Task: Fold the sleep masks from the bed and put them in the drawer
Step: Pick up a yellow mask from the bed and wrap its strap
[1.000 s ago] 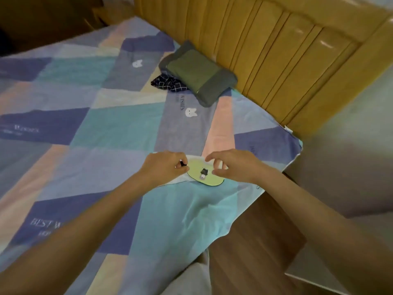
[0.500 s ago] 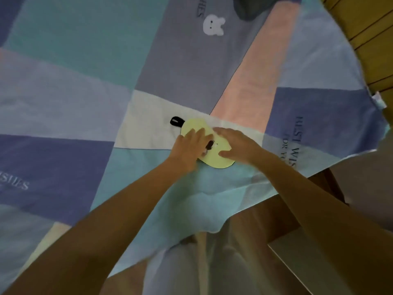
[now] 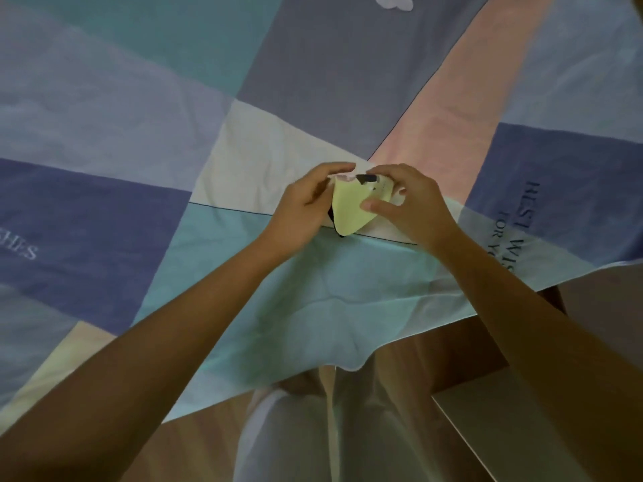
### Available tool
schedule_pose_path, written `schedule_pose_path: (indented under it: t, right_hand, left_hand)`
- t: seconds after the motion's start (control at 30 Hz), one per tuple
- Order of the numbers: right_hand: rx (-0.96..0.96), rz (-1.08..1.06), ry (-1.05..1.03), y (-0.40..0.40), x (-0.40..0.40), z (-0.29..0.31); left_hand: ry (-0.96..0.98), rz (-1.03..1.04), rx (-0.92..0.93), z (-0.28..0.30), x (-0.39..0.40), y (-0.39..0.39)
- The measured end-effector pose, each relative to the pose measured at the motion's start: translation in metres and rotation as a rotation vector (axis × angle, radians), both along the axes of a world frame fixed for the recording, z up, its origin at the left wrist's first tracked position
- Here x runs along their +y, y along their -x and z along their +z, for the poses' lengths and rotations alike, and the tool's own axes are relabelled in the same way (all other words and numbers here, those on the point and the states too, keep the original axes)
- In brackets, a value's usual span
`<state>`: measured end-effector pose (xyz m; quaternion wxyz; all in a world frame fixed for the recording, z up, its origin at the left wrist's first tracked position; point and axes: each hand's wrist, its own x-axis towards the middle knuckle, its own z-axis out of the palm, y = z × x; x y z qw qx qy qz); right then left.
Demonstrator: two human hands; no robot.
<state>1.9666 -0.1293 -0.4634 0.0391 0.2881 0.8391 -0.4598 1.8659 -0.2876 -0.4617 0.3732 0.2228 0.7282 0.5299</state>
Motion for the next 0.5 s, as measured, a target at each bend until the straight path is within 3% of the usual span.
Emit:
schedule_pose_path:
  t: [0.1,0.17,0.3,0.5]
  right_hand:
    - [0.056,-0.076,-0.013,0.01,0.001,0.014]
    - [0.075,-0.123,0.056,0.016,0.002,0.026]
    - [0.083,-0.195,0.401,0.025,-0.001,0.047]
    - [0.201,-0.375,0.61,0.03,-0.02,0.052]
  left_hand:
    - [-0.091,0.205,-0.169,0.024,0.005,0.008]
    - [-0.103,0.215,-0.26,0.036,0.007,0.014]
    - [-0.04,0.033,-0.273,0.047,0.014,0.026]
    - [-0.023,0.154,-0.238,0.049,0.017,0.052]
